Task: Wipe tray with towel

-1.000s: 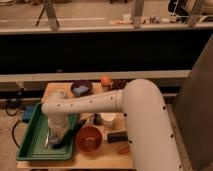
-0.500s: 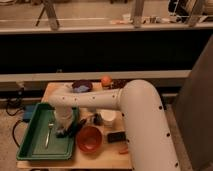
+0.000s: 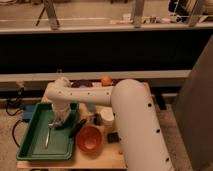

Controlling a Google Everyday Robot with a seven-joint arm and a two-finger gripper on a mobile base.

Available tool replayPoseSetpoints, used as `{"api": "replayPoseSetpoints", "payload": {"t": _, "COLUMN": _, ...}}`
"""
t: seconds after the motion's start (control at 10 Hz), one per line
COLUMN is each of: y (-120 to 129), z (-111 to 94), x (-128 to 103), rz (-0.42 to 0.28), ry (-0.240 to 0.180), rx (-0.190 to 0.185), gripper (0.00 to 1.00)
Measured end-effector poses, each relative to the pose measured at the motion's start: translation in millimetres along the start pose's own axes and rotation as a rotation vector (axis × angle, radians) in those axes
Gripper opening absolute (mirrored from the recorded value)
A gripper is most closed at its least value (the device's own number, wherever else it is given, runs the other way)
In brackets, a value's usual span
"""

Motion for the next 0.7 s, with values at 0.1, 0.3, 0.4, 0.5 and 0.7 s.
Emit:
{"api": "replayPoseSetpoints", "payload": {"t": 0.1, "y": -6.2, "z": 2.8, "x": 0.1, "rz": -0.007, "ry": -0.01, "rx": 0.008, "gripper": 0.0}}
{"api": "replayPoseSetpoints", "payload": {"t": 0.3, "y": -15.1, "z": 8.7, "x": -7.9, "rz": -0.026, "ry": -0.038, "rx": 0.017, "gripper": 0.0}}
{"api": "replayPoseSetpoints", "payload": {"t": 0.4, "y": -16.7, "z": 10.8, "x": -16.5, "rz": -0.039, "ry": -0.052, "rx": 0.019, "gripper": 0.0}}
{"api": "replayPoseSetpoints", "payload": {"t": 0.5, "y": -16.2, "z": 11.7, "x": -29.5, "rz": -0.057, "ry": -0.066, "rx": 0.019, "gripper": 0.0}}
{"api": "replayPoseSetpoints", "payload": {"t": 0.7, "y": -11.5, "z": 9.5, "x": -56.0, "rz": -0.09, "ry": -0.086, "rx": 0.013, "gripper": 0.0}}
